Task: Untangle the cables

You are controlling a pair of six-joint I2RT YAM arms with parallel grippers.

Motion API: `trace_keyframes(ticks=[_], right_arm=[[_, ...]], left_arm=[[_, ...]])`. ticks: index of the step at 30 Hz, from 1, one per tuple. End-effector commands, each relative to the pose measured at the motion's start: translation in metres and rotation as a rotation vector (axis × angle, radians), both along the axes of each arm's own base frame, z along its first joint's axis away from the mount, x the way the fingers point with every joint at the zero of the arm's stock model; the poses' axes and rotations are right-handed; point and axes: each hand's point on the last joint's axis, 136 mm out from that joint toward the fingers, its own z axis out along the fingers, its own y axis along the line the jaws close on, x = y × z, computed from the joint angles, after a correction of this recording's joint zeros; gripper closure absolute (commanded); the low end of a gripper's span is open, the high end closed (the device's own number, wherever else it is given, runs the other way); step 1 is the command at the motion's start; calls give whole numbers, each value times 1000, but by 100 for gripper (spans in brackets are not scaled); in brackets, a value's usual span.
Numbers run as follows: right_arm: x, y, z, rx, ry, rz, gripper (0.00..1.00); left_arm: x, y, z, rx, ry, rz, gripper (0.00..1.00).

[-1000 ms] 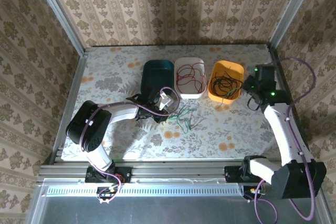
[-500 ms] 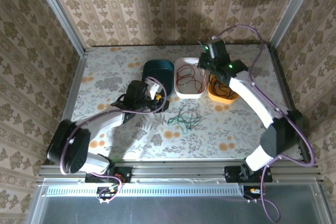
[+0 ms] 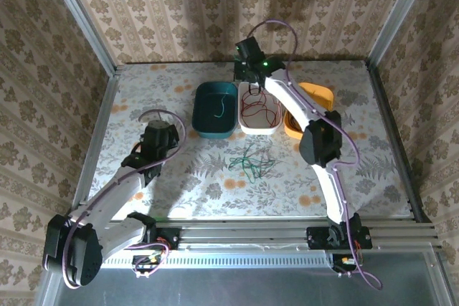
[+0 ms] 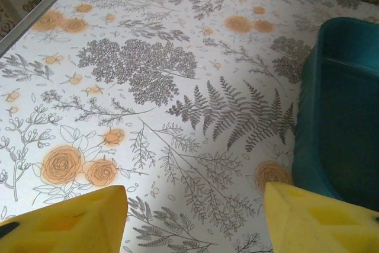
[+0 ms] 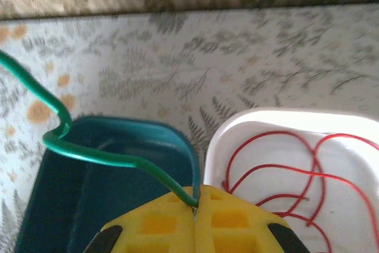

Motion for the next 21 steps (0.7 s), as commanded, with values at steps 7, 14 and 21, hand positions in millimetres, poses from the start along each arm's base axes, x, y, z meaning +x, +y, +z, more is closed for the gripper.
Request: trace_keyframes(ticks=[7, 14, 21], right_arm=[[-34, 61, -50, 13, 149, 233, 66], [-36, 43, 26, 28, 9, 221, 59], [-96, 0, 42, -21, -14, 228, 58]], left_arm=[[7, -22, -3, -39, 3, -96, 37], [18, -72, 5, -64, -14, -353, 36], [5, -147, -9, -109, 37, -718, 36]])
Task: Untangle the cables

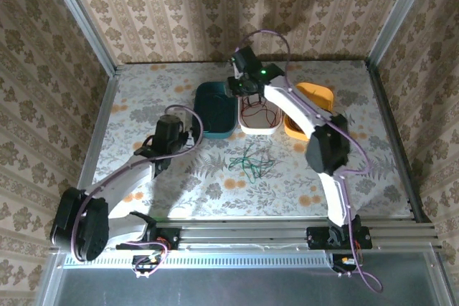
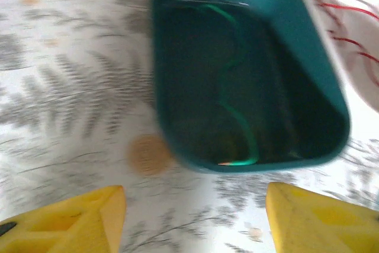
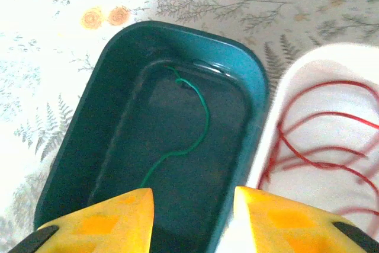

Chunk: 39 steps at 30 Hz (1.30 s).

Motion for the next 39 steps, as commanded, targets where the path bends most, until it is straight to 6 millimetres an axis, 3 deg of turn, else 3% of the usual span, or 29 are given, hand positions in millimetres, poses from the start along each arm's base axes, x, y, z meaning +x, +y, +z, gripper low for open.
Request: trace_keyframes(ticks=[1, 4, 7, 10, 12, 17, 23, 32, 39], right_arm=[[-30, -26, 23, -12, -75, -5, 58], [-70, -45, 5, -21, -29, 30, 58], [-116, -48, -28, -21, 105, 144, 58], [-156, -51, -65, -36, 251, 229, 59], [-170, -58, -85, -57, 317, 227, 59], [-184, -67, -113, -62, 415, 197, 59], [-201, -69, -143, -90, 564, 213, 60], [-200, -68, -158, -110, 598, 229, 60], [-202, -67, -164, -117, 627, 249, 59]], left_arm=[[-7, -47, 11, -43, -25, -241, 38], [-21, -79, 9, -31, -11, -409, 40], [-43, -110, 3, 2, 25, -593, 40], [-62, -130, -9, 20, 81, -726, 41], [-72, -138, -19, 52, 119, -797, 41], [-94, -139, -47, 206, 187, -952, 43], [-101, -140, -64, 305, 239, -1036, 46], [-96, -144, -72, 320, 274, -1038, 84], [-96, -144, -72, 312, 283, -1029, 100]])
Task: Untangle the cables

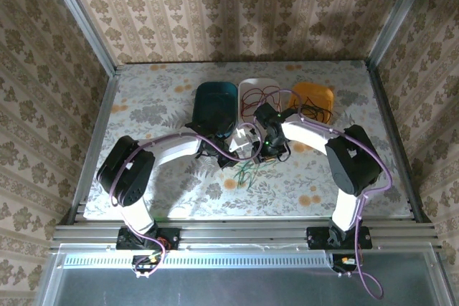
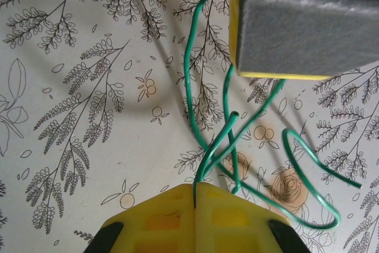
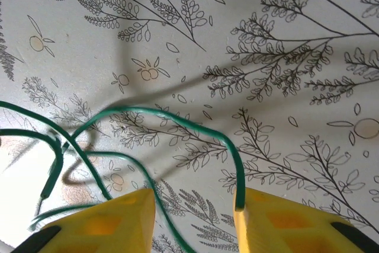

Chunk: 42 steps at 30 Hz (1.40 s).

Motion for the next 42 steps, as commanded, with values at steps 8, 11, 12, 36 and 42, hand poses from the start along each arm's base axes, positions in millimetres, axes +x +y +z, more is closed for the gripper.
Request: trace_keyframes(ticks=[8, 11, 12, 36, 42], right_arm=[[-20, 6, 2, 61, 75, 67, 59], [-19, 2, -2, 38, 69, 53, 59], [-18, 0, -3, 30, 65, 45, 60], [28, -47, 33, 214, -95, -296, 56], [38, -51, 54, 245, -147, -337, 53]], left_arm=[[9, -7, 24, -63, -47, 21, 100], [16, -10, 39, -106, -80, 42, 100], [18, -11, 45, -124, -90, 53, 100], [42, 2, 136, -419, -92, 187, 100], [33, -3, 135, -428, -50, 150, 100]])
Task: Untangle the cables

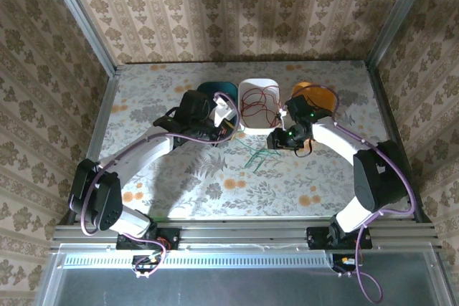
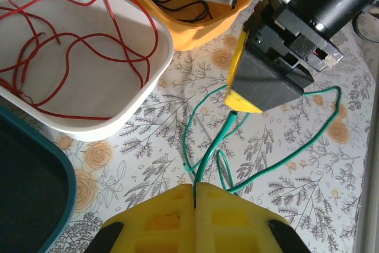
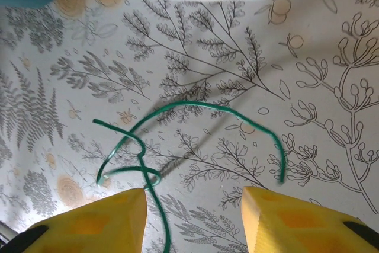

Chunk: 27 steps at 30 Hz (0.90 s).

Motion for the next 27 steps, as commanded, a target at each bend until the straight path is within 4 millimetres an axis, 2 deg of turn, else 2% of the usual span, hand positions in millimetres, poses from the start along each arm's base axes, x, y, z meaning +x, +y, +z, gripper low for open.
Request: trace_keyframes(ticks=[1, 4, 8, 10, 13, 16, 18, 20, 24, 27], right_arm=[[8, 0, 17, 39, -36, -34, 53], [13, -3, 25, 42, -64, -59, 52], [19, -18, 32, -22, -110, -125, 52], [23, -34, 36, -89, -149, -191, 52], [33, -47, 54, -116, -256, -263, 50], [34, -51, 75, -90, -346, -289, 45], [36, -46, 91, -34, -406, -278, 41], [36, -32, 106, 69, -449, -239, 32], [34, 10, 131, 293, -431, -94, 30], [33, 30, 146, 375, -424, -19, 30]], left_arm=[[-10, -8, 7, -35, 40, -46, 100], [-19, -12, 13, -70, 76, -86, 100], [-22, -12, 21, -92, 77, -89, 100], [-18, -9, 28, -124, 68, -68, 100], [-7, -2, 42, -183, 58, -25, 100], [2, 7, 53, -229, 52, 13, 100], [8, 13, 60, -257, 47, 40, 100], [10, 17, 63, -271, 53, 48, 100], [9, 17, 62, -256, 54, 39, 100], [10, 16, 65, -269, 49, 43, 100]])
